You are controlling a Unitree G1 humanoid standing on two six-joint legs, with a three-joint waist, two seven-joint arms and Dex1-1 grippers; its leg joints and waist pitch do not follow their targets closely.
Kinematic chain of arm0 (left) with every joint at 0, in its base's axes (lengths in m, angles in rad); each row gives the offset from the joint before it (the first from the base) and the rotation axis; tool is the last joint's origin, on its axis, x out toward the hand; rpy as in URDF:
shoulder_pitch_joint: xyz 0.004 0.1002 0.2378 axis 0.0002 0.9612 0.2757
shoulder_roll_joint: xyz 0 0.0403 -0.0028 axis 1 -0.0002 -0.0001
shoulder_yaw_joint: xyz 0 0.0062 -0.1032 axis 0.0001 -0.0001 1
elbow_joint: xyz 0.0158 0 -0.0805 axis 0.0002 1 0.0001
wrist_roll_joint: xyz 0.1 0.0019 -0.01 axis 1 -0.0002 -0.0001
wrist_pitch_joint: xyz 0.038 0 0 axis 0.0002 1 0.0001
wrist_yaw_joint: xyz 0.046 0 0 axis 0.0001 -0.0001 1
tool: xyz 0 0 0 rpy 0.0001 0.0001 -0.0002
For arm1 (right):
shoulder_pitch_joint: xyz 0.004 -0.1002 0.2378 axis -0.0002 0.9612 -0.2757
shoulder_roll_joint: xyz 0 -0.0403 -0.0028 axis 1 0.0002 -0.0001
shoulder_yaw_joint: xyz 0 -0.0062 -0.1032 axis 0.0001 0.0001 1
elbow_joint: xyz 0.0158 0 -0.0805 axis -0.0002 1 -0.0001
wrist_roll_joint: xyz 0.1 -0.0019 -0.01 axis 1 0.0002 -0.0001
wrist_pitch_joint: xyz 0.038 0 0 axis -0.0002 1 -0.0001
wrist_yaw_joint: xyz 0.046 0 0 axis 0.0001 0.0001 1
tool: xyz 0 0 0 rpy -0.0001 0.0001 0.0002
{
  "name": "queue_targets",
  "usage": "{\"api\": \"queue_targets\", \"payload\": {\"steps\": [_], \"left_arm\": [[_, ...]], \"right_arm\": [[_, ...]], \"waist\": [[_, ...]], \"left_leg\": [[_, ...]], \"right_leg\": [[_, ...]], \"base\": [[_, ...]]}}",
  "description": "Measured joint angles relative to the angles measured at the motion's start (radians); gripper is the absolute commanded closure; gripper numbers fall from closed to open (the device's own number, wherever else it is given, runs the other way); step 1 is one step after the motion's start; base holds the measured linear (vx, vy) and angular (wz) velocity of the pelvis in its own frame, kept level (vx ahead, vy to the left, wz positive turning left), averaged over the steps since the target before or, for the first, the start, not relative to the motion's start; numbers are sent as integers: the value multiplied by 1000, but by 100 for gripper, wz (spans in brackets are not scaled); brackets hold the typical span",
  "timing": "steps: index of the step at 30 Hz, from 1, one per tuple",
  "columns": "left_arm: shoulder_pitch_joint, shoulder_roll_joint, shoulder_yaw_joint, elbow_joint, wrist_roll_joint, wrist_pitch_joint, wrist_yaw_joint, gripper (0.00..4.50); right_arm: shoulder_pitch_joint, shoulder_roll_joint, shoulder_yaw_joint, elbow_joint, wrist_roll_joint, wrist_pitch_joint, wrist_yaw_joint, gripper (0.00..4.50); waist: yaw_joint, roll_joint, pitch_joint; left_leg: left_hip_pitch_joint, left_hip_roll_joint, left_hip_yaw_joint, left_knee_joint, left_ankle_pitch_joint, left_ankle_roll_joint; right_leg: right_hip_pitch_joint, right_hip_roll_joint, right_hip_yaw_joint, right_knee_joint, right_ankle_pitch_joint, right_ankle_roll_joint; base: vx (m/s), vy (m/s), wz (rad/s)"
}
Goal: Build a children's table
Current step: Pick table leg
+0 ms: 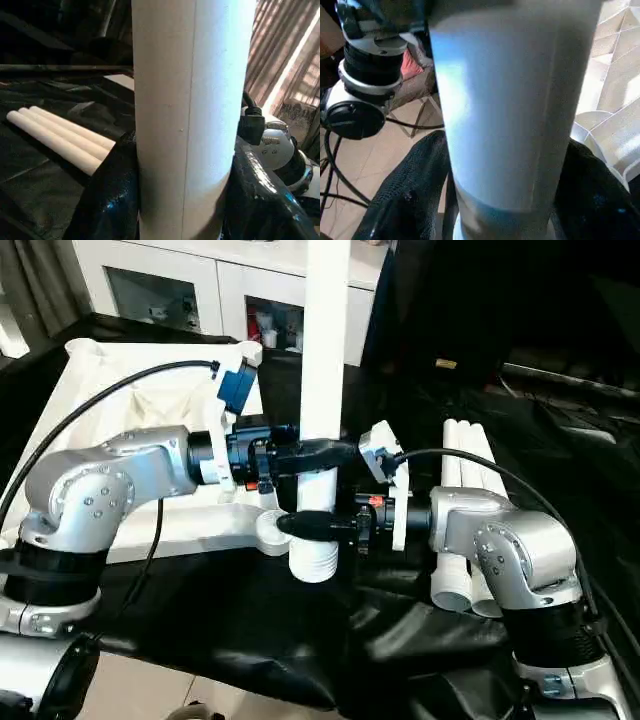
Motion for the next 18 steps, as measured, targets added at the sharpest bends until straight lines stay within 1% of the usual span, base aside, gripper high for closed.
{"api": "queue_targets", "payload": {"steps": [4,6,9,10,12,15,18], "left_arm": [[0,0,0,0,0,0,-2,262],[0,0,0,0,1,0,-3,262],[0,0,-1,0,1,0,-5,262],[0,0,-1,0,1,0,-6,262],[0,0,-1,0,0,0,-10,262],[0,0,0,0,0,0,-12,262],[0,0,0,0,0,0,-12,262]], "right_arm": [[0,-1,4,1,-1,-3,2,150],[0,-1,5,2,-1,-4,3,178],[0,-1,6,4,-3,-7,3,198],[0,-1,6,4,-3,-8,3,219],[0,-1,7,6,-5,-9,2,224],[0,0,9,6,-5,-17,2,251],[0,1,9,6,-5,-18,2,254]], "waist": [[0,0,0],[0,0,0],[0,0,0],[0,0,0],[0,0,0],[0,0,0],[0,0,0]], "left_leg": [[0,0,0,0,0,0],[0,0,0,0,0,0],[0,0,0,0,0,0],[0,0,0,0,0,0],[0,0,0,0,0,0],[0,0,0,0,0,0],[0,0,0,0,0,0]], "right_leg": [[0,0,0,0,0,0],[0,0,0,0,0,0],[0,0,0,0,0,0],[0,0,0,0,0,0],[0,0,0,0,0,0],[0,0,0,0,0,0],[0,0,0,0,0,0]], "base": [[0,0,0],[0,0,0],[0,0,0],[0,0,0],[0,0,0],[0,0,0],[0,0,0]]}}
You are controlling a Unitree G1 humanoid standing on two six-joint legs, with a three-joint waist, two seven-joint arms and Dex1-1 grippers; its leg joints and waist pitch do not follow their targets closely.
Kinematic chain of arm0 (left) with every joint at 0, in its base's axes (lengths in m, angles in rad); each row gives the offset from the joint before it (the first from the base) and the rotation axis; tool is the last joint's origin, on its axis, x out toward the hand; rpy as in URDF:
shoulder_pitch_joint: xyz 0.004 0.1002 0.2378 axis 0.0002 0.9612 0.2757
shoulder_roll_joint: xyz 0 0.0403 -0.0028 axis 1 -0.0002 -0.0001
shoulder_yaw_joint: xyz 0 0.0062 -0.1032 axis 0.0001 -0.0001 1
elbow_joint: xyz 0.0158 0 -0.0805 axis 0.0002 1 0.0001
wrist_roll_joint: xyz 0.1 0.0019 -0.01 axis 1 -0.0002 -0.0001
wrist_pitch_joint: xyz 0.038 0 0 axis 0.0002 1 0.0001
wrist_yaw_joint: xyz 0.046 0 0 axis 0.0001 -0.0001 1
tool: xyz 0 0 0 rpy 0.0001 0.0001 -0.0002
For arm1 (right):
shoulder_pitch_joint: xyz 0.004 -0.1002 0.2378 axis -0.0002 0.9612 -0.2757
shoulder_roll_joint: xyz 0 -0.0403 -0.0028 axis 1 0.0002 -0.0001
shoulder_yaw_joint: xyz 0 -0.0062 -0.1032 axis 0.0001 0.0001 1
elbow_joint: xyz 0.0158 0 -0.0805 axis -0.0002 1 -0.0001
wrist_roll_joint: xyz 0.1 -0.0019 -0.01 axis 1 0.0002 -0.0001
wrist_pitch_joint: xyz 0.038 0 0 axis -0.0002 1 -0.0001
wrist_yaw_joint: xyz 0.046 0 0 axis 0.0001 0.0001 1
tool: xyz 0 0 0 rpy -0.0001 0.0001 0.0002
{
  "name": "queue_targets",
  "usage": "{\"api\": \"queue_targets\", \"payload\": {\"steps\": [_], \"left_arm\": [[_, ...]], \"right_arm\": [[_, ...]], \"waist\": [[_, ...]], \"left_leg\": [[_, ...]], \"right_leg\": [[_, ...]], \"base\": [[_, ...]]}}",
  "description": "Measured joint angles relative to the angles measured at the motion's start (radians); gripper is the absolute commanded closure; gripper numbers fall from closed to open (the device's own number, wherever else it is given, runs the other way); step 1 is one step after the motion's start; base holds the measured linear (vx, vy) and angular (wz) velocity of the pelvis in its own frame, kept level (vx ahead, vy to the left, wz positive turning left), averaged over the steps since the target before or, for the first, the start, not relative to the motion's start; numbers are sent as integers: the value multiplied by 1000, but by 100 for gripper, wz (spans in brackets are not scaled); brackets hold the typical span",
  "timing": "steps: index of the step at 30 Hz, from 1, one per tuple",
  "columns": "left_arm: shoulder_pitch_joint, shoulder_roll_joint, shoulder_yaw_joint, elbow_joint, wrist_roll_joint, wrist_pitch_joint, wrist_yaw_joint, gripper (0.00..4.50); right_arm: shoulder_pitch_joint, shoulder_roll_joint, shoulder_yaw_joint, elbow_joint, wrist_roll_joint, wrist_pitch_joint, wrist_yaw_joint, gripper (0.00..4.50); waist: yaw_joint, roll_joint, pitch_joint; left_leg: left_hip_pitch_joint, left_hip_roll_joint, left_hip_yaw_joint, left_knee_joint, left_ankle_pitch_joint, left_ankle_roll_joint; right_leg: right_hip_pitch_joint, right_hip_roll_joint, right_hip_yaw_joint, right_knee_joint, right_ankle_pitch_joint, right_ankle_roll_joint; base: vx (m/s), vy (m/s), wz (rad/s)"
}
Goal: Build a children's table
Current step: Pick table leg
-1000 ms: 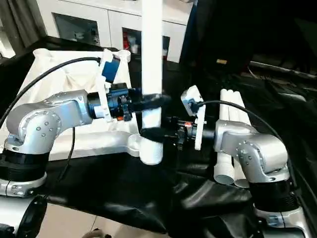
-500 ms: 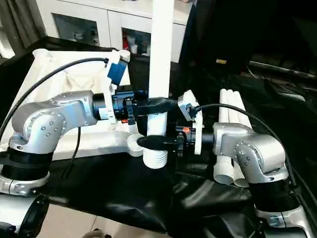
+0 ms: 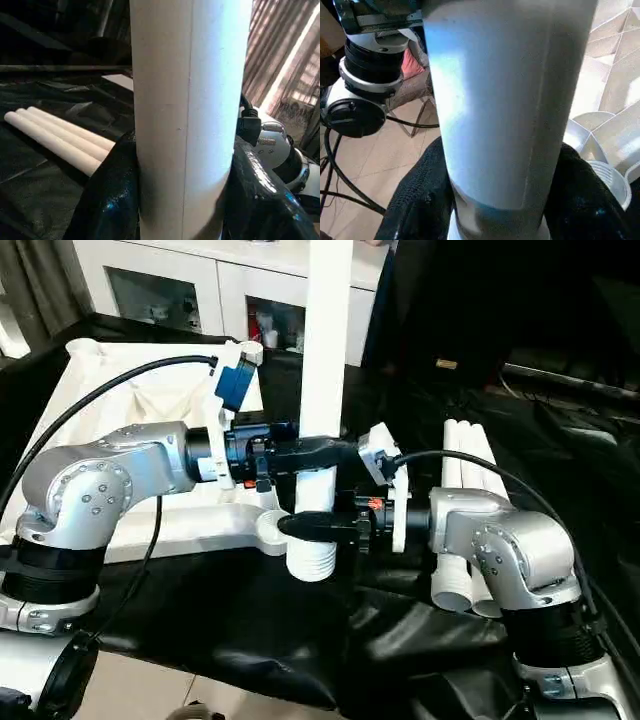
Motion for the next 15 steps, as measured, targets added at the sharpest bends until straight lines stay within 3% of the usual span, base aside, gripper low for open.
{"api": "queue_targets", "payload": {"steps": [5,6,7,9,12,15], "left_arm": [[0,-1,1,0,0,0,0,262],[0,-2,1,0,0,0,1,206],[0,-6,7,0,-4,5,6,192],[1,-29,33,3,-18,15,35,190],[2,-79,76,7,-46,7,72,152],[21,-145,146,9,-78,-54,122,139]], "right_arm": [[0,2,0,0,0,-1,-1,257],[0,4,0,0,0,-1,-2,257],[0,8,-1,0,0,-1,-4,257],[0,26,-17,0,9,-2,-15,258],[0,67,-34,0,34,-2,-48,259],[0,120,-92,11,73,-2,-99,259]], "waist": [[0,0,0],[0,0,0],[0,0,0],[0,0,0],[0,0,0],[1,0,0]], "left_leg": [[0,0,0,0,0,0],[0,0,0,0,0,0],[0,0,0,0,0,0],[0,0,0,0,0,0],[0,0,0,1,0,0],[0,0,0,1,0,0]], "right_leg": [[0,0,0,0,0,0],[0,0,0,0,0,0],[0,0,0,0,0,0],[0,0,0,1,0,0],[0,0,0,1,0,0],[0,0,0,1,1,-1]], "base": [[0,0,0],[0,0,0],[0,0,0],[0,0,0],[0,0,0],[0,0,0]]}}
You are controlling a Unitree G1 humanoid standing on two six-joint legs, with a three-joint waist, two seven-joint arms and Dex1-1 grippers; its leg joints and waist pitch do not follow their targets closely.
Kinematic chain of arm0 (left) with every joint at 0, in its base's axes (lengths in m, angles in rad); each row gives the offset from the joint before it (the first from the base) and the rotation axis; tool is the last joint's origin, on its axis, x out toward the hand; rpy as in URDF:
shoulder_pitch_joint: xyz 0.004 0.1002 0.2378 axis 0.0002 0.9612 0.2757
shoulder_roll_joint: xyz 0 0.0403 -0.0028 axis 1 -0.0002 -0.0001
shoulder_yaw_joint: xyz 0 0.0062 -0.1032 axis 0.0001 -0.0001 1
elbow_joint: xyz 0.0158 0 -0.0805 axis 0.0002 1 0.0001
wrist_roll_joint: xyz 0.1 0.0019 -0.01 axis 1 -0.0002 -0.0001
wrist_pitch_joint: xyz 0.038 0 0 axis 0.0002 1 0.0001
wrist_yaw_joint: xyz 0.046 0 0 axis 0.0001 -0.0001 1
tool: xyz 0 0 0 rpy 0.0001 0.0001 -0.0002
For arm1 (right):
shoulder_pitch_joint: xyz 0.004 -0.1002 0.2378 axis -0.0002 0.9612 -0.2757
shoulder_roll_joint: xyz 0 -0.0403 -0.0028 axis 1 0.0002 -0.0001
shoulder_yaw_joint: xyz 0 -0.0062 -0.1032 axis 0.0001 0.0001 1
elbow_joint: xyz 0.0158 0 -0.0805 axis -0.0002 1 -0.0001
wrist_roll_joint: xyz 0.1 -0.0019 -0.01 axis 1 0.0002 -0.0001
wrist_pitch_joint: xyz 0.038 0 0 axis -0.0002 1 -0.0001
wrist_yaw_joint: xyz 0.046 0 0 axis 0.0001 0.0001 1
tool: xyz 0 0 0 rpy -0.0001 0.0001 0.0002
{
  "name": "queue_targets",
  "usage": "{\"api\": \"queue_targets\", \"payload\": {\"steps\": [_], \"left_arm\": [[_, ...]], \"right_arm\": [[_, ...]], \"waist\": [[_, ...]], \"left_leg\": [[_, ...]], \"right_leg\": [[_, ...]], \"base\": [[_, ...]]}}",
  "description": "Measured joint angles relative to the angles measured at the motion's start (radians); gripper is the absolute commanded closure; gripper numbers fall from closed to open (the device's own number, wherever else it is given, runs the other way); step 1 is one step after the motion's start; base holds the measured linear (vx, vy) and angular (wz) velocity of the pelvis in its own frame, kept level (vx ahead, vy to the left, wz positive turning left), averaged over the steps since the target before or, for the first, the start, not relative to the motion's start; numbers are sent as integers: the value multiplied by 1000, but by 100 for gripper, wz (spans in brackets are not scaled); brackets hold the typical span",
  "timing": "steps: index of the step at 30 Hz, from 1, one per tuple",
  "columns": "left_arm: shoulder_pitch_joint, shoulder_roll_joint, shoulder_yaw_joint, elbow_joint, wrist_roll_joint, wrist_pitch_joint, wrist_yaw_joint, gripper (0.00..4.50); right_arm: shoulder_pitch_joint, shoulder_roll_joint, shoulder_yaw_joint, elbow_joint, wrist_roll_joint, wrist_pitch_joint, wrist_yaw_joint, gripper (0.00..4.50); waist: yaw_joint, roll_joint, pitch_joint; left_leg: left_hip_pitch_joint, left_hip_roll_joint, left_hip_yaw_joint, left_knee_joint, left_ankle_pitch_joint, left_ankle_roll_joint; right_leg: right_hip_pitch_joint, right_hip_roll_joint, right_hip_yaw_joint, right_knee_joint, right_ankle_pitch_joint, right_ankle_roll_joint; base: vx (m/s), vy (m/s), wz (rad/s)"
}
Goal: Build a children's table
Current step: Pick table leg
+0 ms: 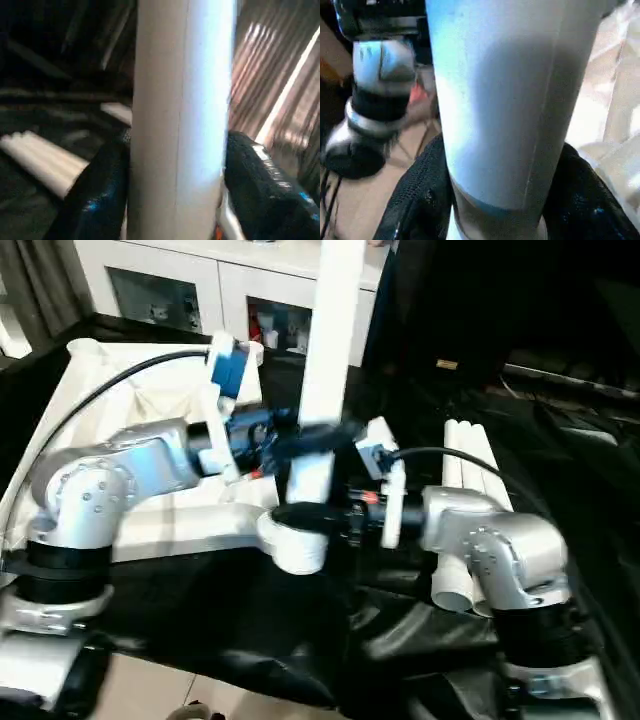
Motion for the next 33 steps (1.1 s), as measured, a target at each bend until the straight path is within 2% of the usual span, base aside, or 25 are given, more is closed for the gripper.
{"api": "queue_targets", "payload": {"steps": [1,4,6,8,9,11,13,16,18,21,24,26,27,30,33], "left_arm": [[9,-23,21,1,-14,-20,16,117],[30,-87,114,4,-71,-87,71,113],[47,-83,136,-3,-76,-116,81,113],[71,-44,125,-14,-47,-124,66,113],[100,24,83,-37,-4,-129,37,113],[127,81,60,-46,46,-132,7,113],[150,180,-24,-58,141,-165,-35,113],[207,361,-191,-65,322,-278,-122,113],[244,436,-267,-31,415,-334,-174,113],[263,516,-363,16,528,-407,-230,113],[260,562,-424,104,650,-500,-243,113],[256,566,-448,154,697,-542,-236,113],[253,566,-458,181,715,-565,-231,141],[237,561,-465,241,735,-613,-235,152],[224,552,-465,295,744,-645,-256,190]], "right_arm": [[0,10,-19,6,11,0,-13,259],[0,45,-76,15,40,-6,-62,259],[0,63,-93,19,34,-31,-106,259],[-2,74,-105,37,6,-68,-150,259],[-5,81,-107,57,-33,-107,-184,259],[-4,80,-110,79,-75,-145,-214,259],[-5,80,-100,92,-120,-179,-244,259],[3,61,-33,109,-225,-259,-286,259],[18,54,-1,145,-291,-296,-319,259],[50,59,38,177,-352,-336,-351,259],[75,85,48,181,-374,-360,-373,260],[78,96,50,181,-382,-368,-386,260],[78,101,50,180,-384,-375,-392,260],[79,107,50,181,-391,-397,-398,260],[87,107,50,181,-394,-413,-403,260]], "waist": [[0,0,0],[0,0,0],[-1,0,0],[-2,0,0],[-5,1,0],[-4,2,1],[-2,2,1],[-2,2,1],[-3,3,1],[-3,3,1],[-7,4,2],[-10,4,2],[-11,4,2],[-12,4,2],[-14,5,2]], "left_leg": [[0,0,0,0,0,0],[0,0,0,0,0,1],[1,0,0,0,0,0],[1,0,0,0,1,0],[1,1,0,-1,1,0],[1,1,0,-1,1,-1],[1,1,0,-1,1,-1],[1,1,0,-2,1,-1],[1,0,0,-2,1,-1],[0,0,0,-2,1,-1],[1,0,0,-2,1,-2],[1,0,0,-2,2,-2],[1,0,0,-2,2,-2],[1,0,0,-2,2,-2],[1,0,0,-2,2,-2]], "right_leg": [[0,0,0,0,0,0],[0,0,0,0,0,0],[0,0,0,0,0,0],[0,0,0,0,0,0],[0,0,0,0,0,0],[0,0,0,0,0,0],[0,0,0,0,0,0],[0,0,0,-1,0,1],[-1,0,0,-1,0,1],[-1,0,0,-1,0,1],[-1,0,0,0,0,1],[-1,0,0,0,0,1],[-1,0,0,0,0,1],[-1,0,0,1,0,1],[-1,0,0,1,0,1]], "base": [[0,0,0],[0,0,0],[0,0,0],[0,0,0],[0,0,0],[0,0,0],[0,0,0],[0,0,0],[0,0,0],[0,0,0],[0,0,0],[0,0,0],[0,0,0],[0,0,0],[0,0,0]]}}
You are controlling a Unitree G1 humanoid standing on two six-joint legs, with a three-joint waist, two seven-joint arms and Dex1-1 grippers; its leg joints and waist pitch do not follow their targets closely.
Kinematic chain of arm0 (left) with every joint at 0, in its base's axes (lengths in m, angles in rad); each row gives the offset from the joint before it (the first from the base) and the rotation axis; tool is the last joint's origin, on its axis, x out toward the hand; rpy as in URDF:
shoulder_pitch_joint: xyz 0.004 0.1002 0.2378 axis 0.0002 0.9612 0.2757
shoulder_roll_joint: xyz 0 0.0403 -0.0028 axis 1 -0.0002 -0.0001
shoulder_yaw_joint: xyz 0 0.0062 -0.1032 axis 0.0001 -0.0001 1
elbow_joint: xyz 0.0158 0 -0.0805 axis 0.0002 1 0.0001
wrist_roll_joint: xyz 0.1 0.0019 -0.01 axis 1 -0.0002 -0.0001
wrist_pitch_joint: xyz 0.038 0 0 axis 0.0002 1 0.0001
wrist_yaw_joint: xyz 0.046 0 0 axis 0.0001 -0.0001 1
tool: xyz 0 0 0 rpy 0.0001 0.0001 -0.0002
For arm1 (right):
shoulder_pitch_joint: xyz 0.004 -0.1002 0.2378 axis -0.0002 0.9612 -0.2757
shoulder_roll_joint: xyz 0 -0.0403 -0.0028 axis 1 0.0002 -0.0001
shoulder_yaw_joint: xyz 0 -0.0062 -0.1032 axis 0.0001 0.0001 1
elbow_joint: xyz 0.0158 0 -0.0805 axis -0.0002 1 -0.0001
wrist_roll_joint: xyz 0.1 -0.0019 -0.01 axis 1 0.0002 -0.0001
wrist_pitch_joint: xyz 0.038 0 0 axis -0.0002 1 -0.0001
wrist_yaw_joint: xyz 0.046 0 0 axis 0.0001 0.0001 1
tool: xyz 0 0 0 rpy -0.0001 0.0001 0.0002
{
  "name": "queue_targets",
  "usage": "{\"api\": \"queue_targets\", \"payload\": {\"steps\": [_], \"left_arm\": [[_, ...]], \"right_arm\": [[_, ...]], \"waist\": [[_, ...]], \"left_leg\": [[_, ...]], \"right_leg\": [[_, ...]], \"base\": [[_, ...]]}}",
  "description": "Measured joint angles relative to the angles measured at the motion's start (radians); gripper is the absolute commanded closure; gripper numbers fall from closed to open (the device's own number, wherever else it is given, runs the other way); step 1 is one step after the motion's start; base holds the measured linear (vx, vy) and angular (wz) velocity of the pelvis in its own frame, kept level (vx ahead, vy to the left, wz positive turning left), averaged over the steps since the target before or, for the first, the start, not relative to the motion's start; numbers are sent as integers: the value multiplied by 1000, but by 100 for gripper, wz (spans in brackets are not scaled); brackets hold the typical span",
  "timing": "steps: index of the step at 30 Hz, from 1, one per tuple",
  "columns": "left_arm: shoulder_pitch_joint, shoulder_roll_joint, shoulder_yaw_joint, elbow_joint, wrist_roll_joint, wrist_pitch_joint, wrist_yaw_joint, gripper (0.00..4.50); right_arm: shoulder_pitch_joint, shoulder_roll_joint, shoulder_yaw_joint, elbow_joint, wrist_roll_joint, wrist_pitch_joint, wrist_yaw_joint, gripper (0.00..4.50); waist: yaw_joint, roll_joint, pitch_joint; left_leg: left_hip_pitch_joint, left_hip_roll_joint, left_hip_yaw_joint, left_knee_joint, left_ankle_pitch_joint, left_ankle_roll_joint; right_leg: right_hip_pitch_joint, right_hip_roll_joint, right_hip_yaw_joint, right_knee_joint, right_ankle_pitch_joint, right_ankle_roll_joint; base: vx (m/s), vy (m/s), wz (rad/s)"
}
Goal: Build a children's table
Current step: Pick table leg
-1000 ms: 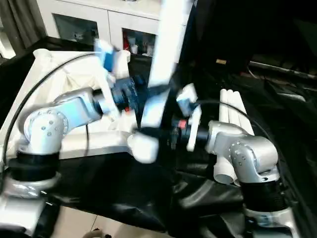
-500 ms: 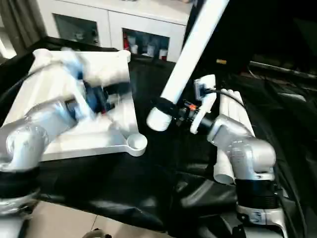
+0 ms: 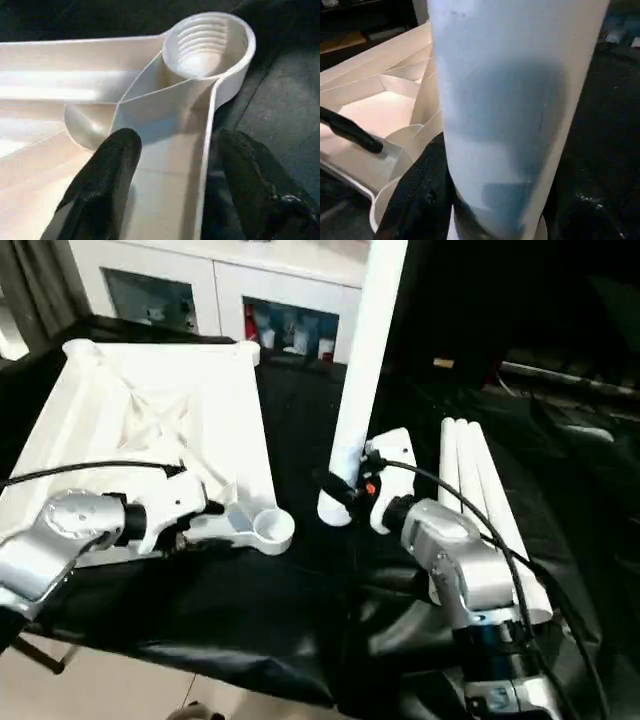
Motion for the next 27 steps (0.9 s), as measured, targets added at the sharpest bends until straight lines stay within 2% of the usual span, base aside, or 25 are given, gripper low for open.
{"api": "queue_targets", "payload": {"steps": [3,6,8,11,13,17,18,21,27], "left_arm": [[-21,-10,-9,67,8,-37,-23,200],[-29,-16,-10,111,20,-64,-45,238],[-34,-21,-10,131,20,-74,-62,240],[-50,-26,-10,164,21,-87,-85,280],[-57,-32,-10,186,23,-104,-99,282],[-62,-42,-11,213,31,-124,-110,318],[-63,-44,-11,222,36,-130,-111,339],[-70,-47,-11,242,42,-144,-119,352],[-84,-54,-10,271,42,-151,-132,411]], "right_arm": [[13,2,-1,-1,0,0,-1,260],[22,6,-4,-1,0,0,-1,260],[24,5,-6,-2,0,0,-1,260],[25,5,-9,-2,0,-1,-1,260],[26,5,-11,-2,1,-2,-1,260],[26,4,-13,-2,0,-3,-1,260],[26,4,-13,-2,0,-3,-1,260],[26,3,-13,-2,0,-3,0,260],[26,0,-13,-2,0,-3,2,260]], "waist": [[-1,1,0],[-7,5,0],[-8,8,-1],[-10,12,-1],[-10,15,-1],[-10,17,0],[-10,17,0],[-11,19,-1],[-11,20,-1]], "left_leg": [[0,0,0,0,0,0],[0,0,0,0,0,0],[0,0,0,0,0,0],[0,0,0,0,0,0],[1,0,0,0,0,-1],[1,0,0,0,1,-1],[1,0,0,0,1,-1],[1,0,0,0,1,-1],[1,0,0,0,1,-1]], "right_leg": [[0,0,0,0,0,0],[0,0,0,0,0,0],[0,0,0,0,0,0],[0,0,0,1,0,0],[0,0,0,1,0,-1],[0,0,0,1,1,-1],[0,0,0,1,1,-1],[0,0,0,1,1,-2],[0,0,0,1,1,-2]], "base": [[0,0,0],[0,0,0],[0,0,0],[0,0,0],[0,0,0],[0,0,0],[0,0,0],[0,0,0],[0,0,0]]}}
